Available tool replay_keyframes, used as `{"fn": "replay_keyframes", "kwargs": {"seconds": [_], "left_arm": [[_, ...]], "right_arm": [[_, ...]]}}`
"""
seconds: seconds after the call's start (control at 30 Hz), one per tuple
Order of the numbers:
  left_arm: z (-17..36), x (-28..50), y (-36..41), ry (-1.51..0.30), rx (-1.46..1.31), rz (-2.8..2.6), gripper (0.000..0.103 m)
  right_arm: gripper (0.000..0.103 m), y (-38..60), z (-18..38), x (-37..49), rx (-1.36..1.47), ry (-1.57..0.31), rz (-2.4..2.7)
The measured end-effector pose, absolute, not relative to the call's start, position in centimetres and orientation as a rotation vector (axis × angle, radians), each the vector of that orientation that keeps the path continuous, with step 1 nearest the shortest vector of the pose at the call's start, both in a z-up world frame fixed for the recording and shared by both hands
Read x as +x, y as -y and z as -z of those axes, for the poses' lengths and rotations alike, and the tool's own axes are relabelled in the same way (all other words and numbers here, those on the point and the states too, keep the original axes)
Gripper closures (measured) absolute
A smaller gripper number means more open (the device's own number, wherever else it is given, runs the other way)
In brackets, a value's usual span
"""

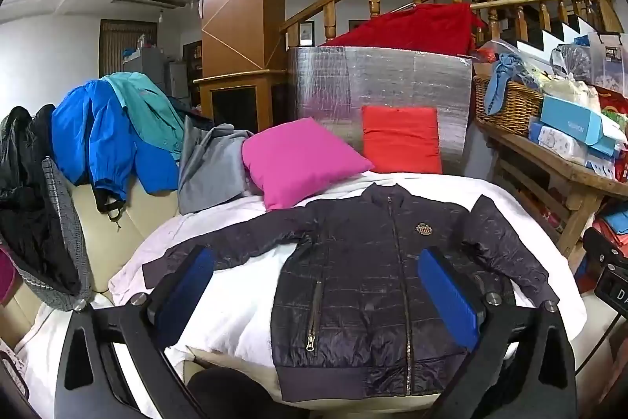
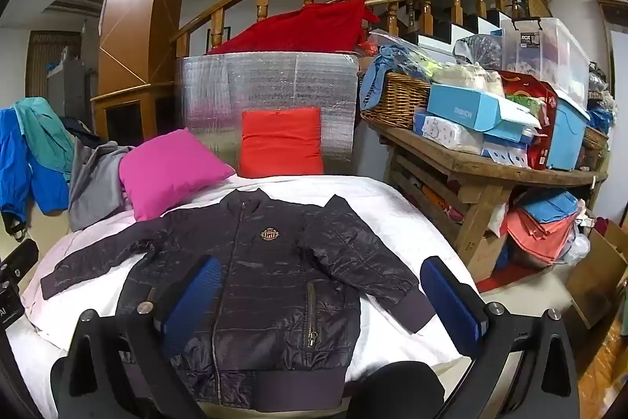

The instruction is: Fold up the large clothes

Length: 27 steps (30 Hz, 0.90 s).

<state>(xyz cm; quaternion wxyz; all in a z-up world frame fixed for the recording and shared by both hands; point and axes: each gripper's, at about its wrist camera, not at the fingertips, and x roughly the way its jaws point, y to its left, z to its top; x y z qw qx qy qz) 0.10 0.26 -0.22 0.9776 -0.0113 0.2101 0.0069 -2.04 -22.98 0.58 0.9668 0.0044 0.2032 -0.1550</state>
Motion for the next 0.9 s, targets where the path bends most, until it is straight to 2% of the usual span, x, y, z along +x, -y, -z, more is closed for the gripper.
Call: {"fn": "replay_keyframes", "kwargs": {"seconds": [0.9], "left_arm": [[0.2,0.2,1.1,-0.430,0.034,-0.024,0.000]], "right_arm": [[0.000,22.8,-0.4,-1.8,0.016,-0.417,0.301]]}}
